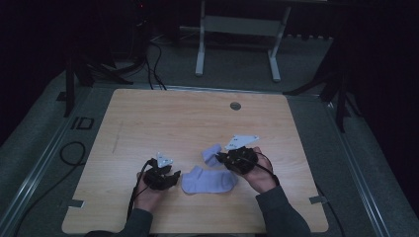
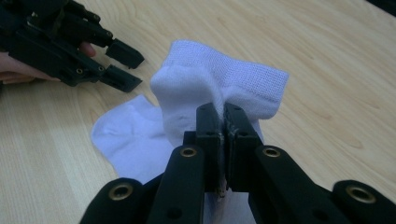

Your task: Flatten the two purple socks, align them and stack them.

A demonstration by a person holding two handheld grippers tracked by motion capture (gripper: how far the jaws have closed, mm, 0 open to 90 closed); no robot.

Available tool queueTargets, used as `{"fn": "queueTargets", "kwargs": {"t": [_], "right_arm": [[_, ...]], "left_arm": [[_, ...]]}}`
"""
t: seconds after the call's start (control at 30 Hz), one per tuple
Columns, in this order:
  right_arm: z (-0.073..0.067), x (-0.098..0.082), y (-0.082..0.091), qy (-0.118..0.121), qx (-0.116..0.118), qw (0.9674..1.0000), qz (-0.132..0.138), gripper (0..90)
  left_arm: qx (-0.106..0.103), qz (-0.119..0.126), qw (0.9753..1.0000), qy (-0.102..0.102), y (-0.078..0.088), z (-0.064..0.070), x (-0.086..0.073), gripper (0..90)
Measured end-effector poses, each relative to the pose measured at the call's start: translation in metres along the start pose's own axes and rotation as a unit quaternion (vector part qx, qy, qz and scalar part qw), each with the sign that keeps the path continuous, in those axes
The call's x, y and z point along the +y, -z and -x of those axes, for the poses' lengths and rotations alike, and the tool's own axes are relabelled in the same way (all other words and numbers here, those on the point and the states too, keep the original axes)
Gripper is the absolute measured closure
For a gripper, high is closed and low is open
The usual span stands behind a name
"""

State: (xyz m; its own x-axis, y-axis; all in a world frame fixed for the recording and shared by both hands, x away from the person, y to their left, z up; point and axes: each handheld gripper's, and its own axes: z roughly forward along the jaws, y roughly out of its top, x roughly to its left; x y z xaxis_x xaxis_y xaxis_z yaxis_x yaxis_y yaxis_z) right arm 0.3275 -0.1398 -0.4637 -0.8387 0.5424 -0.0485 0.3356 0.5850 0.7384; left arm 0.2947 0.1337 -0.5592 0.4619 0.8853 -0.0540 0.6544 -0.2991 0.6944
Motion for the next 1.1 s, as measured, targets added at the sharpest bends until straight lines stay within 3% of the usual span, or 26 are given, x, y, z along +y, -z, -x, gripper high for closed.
{"fn": "queueTargets", "kwargs": {"t": [0.33, 0.47, 0.6, 0.67, 0.93, 1.1], "right_arm": [[-0.01, -0.01, -0.023, 0.001, 0.033, 0.9994, -0.008, 86.1], [-0.011, -0.014, -0.031, -0.001, 0.042, 0.9991, -0.011, 86.1], [-0.012, -0.016, -0.035, 0.001, 0.047, 0.9988, -0.014, 86.0], [-0.012, -0.017, -0.037, 0.0, 0.047, 0.9988, -0.014, 86.0], [-0.013, -0.018, -0.041, 0.0, 0.051, 0.9986, -0.016, 86.0], [-0.014, -0.018, -0.042, 0.003, 0.053, 0.9985, -0.014, 86.0]], "left_arm": [[0.005, -0.005, 1.0, 0.003, 0.001, 0.0, 0.001, 57.2], [0.001, 0.01, 0.9999, 0.01, 0.011, 0.001, 0.002, 60.1], [-0.017, 0.046, 0.9988, 0.008, 0.029, 0.007, 0.006, 63.0], [-0.038, 0.054, 0.9978, 0.008, 0.035, 0.011, 0.009, 63.6], [-0.089, 0.052, 0.9944, -0.019, 0.036, 0.033, 0.015, 66.0], [-0.108, 0.051, 0.9924, -0.028, 0.032, 0.044, 0.018, 65.9]]}}
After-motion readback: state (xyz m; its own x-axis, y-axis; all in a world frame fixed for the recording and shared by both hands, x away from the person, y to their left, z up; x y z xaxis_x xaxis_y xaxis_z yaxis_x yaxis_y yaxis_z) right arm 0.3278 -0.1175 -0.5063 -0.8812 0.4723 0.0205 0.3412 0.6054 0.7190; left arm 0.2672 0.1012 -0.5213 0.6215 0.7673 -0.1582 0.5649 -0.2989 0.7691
